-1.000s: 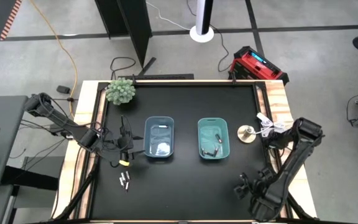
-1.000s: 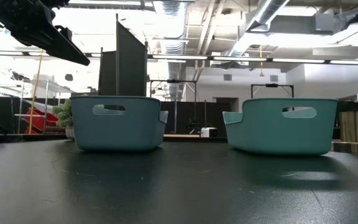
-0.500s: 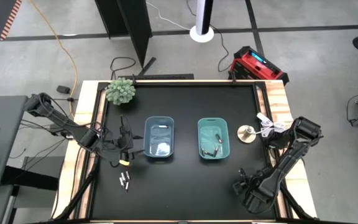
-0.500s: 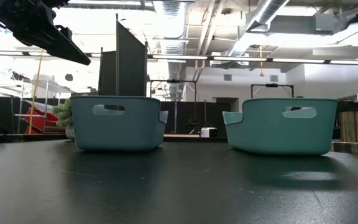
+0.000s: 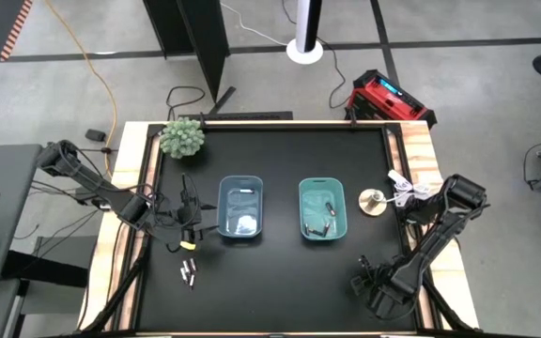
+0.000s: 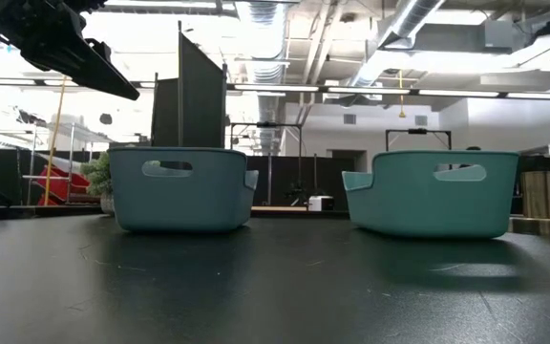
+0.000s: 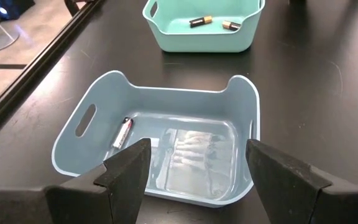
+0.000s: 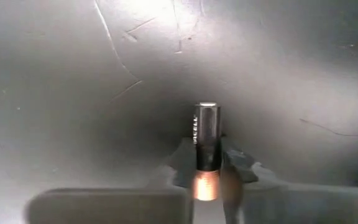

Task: Sort batteries
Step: Put the big black battery into the green bin

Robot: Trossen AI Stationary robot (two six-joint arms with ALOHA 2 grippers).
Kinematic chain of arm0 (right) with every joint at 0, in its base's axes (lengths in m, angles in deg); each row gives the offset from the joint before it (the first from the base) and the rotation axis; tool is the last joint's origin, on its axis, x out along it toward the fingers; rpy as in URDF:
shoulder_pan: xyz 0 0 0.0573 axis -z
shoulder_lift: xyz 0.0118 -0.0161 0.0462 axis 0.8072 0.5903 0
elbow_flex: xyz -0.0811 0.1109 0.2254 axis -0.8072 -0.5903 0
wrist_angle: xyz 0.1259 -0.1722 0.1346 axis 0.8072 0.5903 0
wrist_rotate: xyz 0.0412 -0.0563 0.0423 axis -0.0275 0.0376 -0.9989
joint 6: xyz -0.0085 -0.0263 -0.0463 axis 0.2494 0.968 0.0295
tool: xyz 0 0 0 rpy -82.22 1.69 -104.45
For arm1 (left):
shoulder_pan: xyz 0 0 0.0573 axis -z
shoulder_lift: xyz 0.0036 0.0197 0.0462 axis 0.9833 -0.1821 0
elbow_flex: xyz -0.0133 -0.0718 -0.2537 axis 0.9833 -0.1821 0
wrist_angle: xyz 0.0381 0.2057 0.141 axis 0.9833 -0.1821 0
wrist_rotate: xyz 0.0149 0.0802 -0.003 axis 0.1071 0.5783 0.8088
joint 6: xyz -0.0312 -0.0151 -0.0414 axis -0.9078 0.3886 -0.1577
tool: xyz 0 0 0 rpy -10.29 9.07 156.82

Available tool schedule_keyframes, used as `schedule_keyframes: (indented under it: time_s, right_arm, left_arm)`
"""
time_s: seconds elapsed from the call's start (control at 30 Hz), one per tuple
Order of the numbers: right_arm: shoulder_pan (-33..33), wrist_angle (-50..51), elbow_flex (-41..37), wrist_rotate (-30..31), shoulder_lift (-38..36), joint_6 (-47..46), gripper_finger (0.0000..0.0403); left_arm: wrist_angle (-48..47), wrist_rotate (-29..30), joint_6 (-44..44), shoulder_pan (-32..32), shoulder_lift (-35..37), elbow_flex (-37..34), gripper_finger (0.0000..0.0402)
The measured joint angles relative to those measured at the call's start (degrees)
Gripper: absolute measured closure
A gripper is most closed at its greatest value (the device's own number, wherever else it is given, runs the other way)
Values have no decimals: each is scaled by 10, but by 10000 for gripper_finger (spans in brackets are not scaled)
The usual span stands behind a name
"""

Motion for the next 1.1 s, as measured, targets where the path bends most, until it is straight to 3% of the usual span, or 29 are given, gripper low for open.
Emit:
schedule_keyframes:
  time_s: [0.1, 0.3, 0.6, 0.77, 0.97, 1.1]
  right_arm:
    - [4, -3, 0, -1, 0, 8, 385]
    - [5, 3, 17, 35, 3, 30, 390]
    - [28, 89, 134, 282, 4, 174, 393]
    - [100, 173, 195, 358, 4, 283, 394]
    - [217, 188, 212, 364, 3, 424, 376]
    - [280, 181, 206, 364, 3, 470, 339]
  left_arm:
    - [0, 0, 0, 0, 0, 0, 141]
    - [0, 0, 0, 0, 0, 0, 141]
    - [0, 0, 0, 0, 0, 0, 141]
    - [0, 0, -5, 0, 0, 0, 141]
    - [2, 0, -8, 0, 0, 0, 141]
    - [0, 0, -13, 0, 0, 0, 141]
